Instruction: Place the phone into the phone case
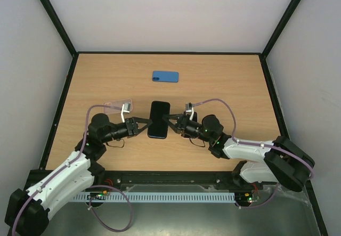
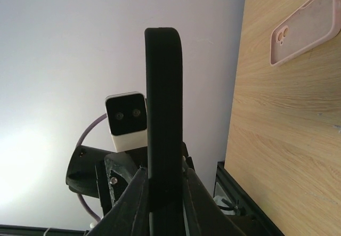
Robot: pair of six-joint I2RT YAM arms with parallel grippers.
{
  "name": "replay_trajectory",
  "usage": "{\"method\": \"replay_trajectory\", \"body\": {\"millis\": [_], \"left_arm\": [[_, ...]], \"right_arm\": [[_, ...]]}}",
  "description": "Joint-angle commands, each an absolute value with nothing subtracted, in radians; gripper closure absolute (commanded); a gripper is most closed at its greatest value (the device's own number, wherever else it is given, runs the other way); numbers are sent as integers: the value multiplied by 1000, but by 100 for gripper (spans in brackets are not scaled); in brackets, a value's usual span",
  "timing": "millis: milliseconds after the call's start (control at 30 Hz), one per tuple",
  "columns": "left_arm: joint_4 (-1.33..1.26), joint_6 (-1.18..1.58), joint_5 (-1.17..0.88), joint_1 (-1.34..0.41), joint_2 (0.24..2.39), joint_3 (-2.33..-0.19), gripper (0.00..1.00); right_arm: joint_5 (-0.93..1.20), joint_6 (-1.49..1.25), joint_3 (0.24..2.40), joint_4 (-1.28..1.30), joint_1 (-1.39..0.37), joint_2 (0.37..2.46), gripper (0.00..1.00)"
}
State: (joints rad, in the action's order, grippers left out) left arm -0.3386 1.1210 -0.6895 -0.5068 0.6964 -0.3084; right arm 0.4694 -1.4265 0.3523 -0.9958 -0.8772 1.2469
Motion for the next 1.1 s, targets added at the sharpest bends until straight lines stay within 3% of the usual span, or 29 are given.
{"method": "replay_trajectory", "body": {"millis": [0,167,300,400,700,1067], "left_arm": [[-313,1126,-692,-512,662,-320,60],[-378,1183,-724,-514,647,-260,43],[-443,1226,-741,-517,641,-222,43],[-438,1229,-733,-518,640,-216,50],[-389,1203,-709,-518,649,-243,95],[-94,1058,-620,-520,701,-367,98]], "right_arm": [[459,-1435,392,-1112,-882,1220,89],[414,-1440,394,-1105,-880,1207,89],[383,-1450,389,-1106,-880,1203,89],[371,-1455,389,-1106,-880,1203,89],[377,-1440,387,-1070,-880,1213,87],[364,-1340,422,-881,-880,1209,88]]}}
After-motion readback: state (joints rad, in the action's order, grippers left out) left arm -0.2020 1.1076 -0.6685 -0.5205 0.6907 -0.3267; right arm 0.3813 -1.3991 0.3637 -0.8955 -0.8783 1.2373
